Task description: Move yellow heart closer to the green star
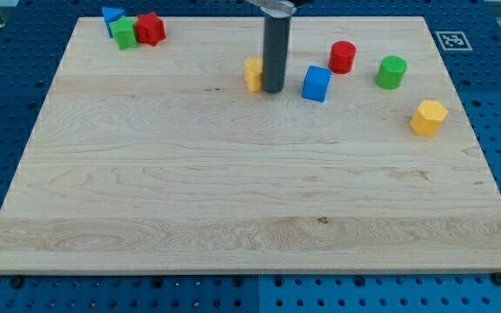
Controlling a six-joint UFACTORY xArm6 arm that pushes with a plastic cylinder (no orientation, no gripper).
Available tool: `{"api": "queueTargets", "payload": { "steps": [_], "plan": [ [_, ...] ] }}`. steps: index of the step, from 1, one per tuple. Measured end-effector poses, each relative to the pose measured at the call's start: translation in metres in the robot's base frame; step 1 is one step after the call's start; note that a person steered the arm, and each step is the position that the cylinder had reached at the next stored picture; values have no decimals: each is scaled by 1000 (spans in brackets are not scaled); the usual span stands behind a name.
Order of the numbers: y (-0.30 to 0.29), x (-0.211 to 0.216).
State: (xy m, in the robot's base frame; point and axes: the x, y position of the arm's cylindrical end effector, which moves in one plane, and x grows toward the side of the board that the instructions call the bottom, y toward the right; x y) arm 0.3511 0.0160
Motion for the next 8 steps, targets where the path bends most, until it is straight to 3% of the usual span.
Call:
{"api": "queueTargets", "payload": {
  "steps": [2,6,8],
  "plan": [
    [-51,-37],
    [-51,-120],
    [-68,-120]
  ]
}}
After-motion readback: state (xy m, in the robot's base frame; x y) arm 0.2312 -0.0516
